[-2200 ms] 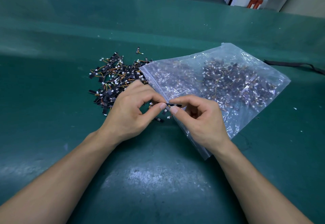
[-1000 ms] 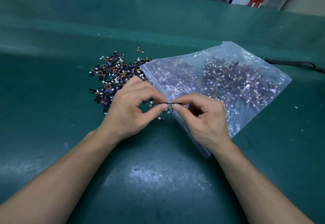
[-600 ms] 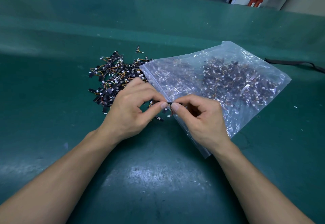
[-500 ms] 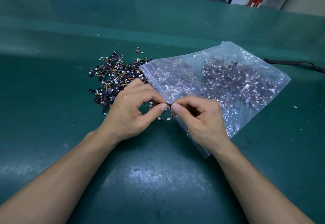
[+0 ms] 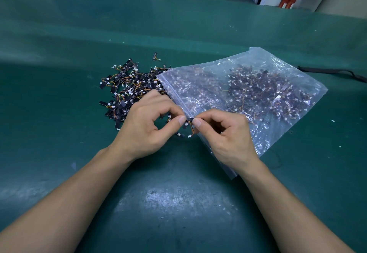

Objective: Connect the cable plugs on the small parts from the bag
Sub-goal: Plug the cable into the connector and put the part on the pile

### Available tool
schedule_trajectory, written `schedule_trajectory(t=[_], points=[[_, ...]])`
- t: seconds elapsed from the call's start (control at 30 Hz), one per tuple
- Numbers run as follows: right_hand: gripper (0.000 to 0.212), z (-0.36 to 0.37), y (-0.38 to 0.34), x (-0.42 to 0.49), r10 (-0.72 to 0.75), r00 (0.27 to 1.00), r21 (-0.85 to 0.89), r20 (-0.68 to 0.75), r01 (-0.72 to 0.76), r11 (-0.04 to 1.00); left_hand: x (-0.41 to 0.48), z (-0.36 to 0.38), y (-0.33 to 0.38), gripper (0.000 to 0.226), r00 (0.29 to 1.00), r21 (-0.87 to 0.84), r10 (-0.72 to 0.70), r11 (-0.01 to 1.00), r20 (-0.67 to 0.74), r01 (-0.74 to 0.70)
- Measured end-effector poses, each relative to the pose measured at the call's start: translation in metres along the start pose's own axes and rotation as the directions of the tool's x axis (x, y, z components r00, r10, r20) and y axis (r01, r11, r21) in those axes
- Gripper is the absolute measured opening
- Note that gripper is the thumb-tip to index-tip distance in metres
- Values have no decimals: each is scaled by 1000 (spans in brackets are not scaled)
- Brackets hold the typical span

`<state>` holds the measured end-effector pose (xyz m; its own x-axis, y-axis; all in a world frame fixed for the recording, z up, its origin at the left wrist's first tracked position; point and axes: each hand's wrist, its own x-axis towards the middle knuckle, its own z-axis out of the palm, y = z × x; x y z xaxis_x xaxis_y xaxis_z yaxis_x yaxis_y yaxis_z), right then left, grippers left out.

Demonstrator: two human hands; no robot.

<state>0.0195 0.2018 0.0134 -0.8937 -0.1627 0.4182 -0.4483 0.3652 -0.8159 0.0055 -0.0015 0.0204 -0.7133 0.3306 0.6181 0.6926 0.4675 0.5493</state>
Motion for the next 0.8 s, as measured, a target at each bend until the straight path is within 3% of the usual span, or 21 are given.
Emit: schedule_trajectory(t=[0.8], points=[[13,1,-2,-1,47,999,43,-3,-47,998,0,1,2,14,1000,24,-8,1000,13,8]])
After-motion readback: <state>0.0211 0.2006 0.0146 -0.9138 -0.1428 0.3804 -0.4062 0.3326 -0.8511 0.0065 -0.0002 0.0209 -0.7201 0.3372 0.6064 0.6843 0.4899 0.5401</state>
